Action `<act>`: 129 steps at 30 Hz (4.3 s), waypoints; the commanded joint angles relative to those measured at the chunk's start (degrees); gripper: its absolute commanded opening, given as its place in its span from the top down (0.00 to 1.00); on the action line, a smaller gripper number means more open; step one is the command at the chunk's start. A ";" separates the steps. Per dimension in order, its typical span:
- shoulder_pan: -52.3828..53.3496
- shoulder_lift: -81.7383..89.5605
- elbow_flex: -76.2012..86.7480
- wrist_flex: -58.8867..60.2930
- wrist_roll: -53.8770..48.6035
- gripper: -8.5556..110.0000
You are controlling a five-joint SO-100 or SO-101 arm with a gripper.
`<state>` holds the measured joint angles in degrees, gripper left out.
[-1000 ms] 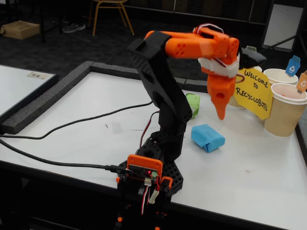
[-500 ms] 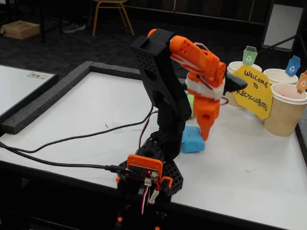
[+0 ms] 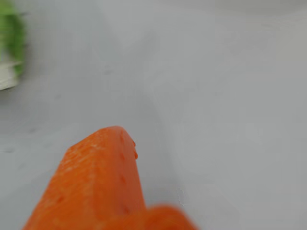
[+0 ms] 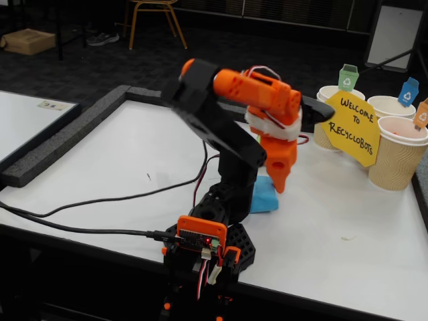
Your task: Sort rubbish by color.
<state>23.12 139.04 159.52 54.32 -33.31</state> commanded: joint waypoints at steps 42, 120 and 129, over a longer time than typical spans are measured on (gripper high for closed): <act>-21.18 46.67 6.77 -0.97 8.00 0.90; -22.32 49.31 13.27 15.38 29.44 0.88; -22.32 49.31 13.27 15.38 29.44 0.88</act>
<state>0.44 186.33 176.13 69.87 -4.39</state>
